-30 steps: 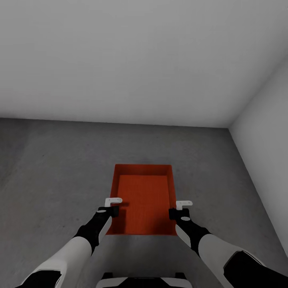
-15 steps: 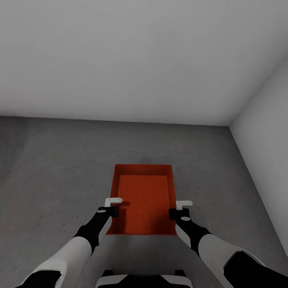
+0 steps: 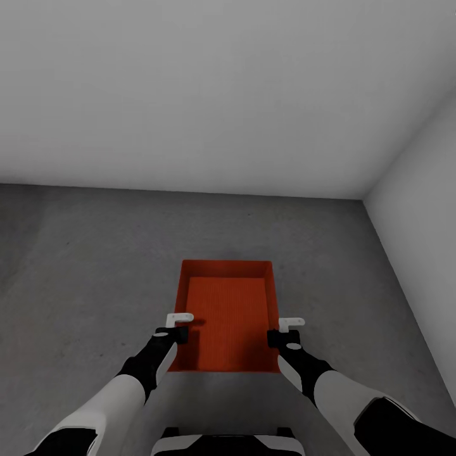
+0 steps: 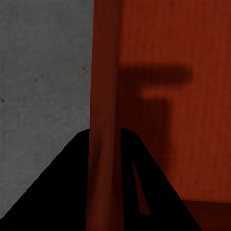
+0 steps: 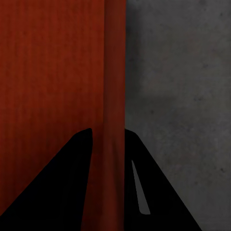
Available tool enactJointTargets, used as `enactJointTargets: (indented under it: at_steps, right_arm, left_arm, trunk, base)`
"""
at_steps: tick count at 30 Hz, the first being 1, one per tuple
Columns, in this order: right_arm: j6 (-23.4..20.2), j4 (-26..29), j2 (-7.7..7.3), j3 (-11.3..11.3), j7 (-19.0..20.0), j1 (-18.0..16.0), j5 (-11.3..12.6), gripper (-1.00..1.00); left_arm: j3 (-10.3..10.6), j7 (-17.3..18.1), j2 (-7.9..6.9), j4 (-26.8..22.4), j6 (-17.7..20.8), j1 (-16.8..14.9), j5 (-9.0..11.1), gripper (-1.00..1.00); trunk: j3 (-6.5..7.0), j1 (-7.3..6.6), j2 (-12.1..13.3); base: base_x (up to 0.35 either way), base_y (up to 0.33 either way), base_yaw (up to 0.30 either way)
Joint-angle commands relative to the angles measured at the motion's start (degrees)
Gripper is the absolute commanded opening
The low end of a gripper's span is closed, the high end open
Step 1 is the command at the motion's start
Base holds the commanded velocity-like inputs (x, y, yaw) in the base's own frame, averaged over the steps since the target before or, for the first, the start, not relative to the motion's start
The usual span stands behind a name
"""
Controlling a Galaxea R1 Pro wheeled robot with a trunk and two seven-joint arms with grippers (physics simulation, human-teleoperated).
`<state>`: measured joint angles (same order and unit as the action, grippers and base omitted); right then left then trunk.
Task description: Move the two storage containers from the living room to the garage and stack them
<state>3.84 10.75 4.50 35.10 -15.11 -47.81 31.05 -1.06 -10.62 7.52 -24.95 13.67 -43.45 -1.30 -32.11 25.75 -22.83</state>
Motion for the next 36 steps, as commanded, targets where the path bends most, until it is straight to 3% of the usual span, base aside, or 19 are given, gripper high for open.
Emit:
enactJointTargets:
  at_steps: [1,15,36]
  right_arm:
    - [1.6,0.1,-0.02,-0.7,0.0,-0.1,-0.3,-1.0]
    - [1.6,0.1,-0.02,-0.7,0.0,-0.1,-0.3,-1.0]
    - [1.6,0.1,-0.03,-0.7,0.0,-0.1,-0.4,-1.0]
  left_arm:
    - [0.2,-0.4,-2.42,0.3,0.4,0.0,-0.2,-1.0]
    - [0.2,-0.4,-2.42,0.3,0.4,0.0,-0.2,-1.0]
    - [0.2,-0.4,-2.42,0.3,0.4,0.0,-0.2,-1.0]
  trunk:
    - [-0.07,0.03,-0.1]
    - [-0.14,0.03,-0.1]
    - [-1.95,0.03,-0.1]
  base:
    - [0.0,0.0,0.0]
    - [0.0,0.0,0.0]
    - [0.0,0.0,0.0]
